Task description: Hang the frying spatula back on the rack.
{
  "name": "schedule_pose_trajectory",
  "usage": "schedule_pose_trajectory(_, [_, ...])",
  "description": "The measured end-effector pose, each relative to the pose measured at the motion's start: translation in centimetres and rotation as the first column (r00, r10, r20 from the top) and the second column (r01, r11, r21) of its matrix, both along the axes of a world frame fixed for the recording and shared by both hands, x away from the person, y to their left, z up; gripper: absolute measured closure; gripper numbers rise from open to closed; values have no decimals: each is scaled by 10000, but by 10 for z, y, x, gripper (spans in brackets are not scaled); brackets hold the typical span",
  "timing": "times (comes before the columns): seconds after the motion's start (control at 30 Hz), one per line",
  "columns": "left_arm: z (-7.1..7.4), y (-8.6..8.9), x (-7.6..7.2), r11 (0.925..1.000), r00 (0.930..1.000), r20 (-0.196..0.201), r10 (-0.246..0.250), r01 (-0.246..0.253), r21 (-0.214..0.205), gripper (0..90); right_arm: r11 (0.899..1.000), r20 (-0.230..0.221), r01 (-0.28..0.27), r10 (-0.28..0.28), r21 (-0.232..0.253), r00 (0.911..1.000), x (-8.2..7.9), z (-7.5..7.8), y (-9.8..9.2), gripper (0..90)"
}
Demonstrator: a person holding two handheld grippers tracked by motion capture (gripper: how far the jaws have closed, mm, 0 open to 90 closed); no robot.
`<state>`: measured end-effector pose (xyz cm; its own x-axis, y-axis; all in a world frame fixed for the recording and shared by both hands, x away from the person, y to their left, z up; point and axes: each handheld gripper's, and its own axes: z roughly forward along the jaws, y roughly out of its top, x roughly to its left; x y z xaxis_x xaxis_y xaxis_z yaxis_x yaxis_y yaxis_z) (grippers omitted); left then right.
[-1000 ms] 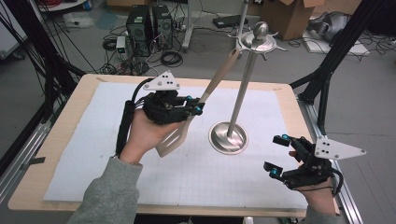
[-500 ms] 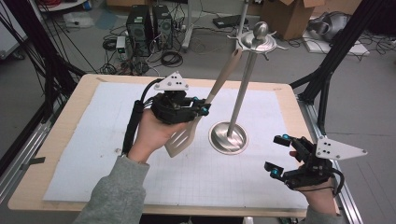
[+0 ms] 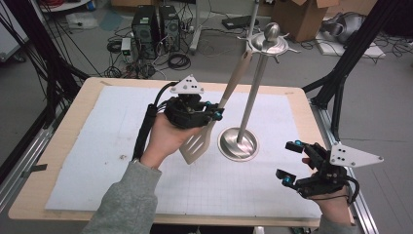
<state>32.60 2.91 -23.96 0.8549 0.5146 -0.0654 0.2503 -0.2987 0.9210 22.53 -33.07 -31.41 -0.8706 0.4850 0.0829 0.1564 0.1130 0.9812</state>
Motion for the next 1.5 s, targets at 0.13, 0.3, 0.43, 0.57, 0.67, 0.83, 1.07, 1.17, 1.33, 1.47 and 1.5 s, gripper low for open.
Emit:
schedule_pose_trajectory(0.13, [-1,-2,2,10000,10000,60,-27,27,16,779,10000,6,-12,12,9,10000,0,0,0,97])
schedule_pose_trajectory(0.3, [-1,-4,3,9998,9998,212,-47,43,205,779,10000,-33,-13,13,-12,10000,0,0,1,97])
schedule_pose_trajectory(0.43, [-2,-7,5,9995,9997,242,-15,8,310,779,10000,-60,-27,27,16,10000,0,0,1,97])
schedule_pose_trajectory(0.57, [-3,-10,6,9995,9997,243,8,-16,305,779,10000,23,-26,26,18,10000,0,0,0,97])
schedule_pose_trajectory(0.67, [-4,-14,7,9996,9999,151,-58,54,269,779,10000,-33,-35,35,12,10000,0,0,1,97])
schedule_pose_trajectory(0.83, [-7,-20,11,9996,9999,145,-27,22,289,779,10000,-34,-54,54,19,10000,0,0,1,97])
schedule_pose_trajectory(1.07, [-8,-26,14,9993,9998,207,14,-22,372,779,9999,-12,-40,40,111,10000,0,-1,-2,97])
schedule_pose_trajectory(1.17, [-9,-28,15,9993,9998,221,-20,12,361,778,9999,8,-53,53,108,10000,0,0,-1,97])
schedule_pose_trajectory(1.33, [-11,-31,17,9997,9996,272,-46,39,233,778,9999,-67,-78,79,129,9999,0,-1,-1,97])
schedule_pose_trajectory(1.47, [-11,-33,19,9996,9995,303,-62,54,289,778,9999,-28,-59,59,140,10000,0,-1,-1,97])
schedule_pose_trajectory(1.5, [-11,-33,20,9994,9995,319,-77,67,330,778,9999,-34,-75,75,153,10000,0,-1,-1,97])
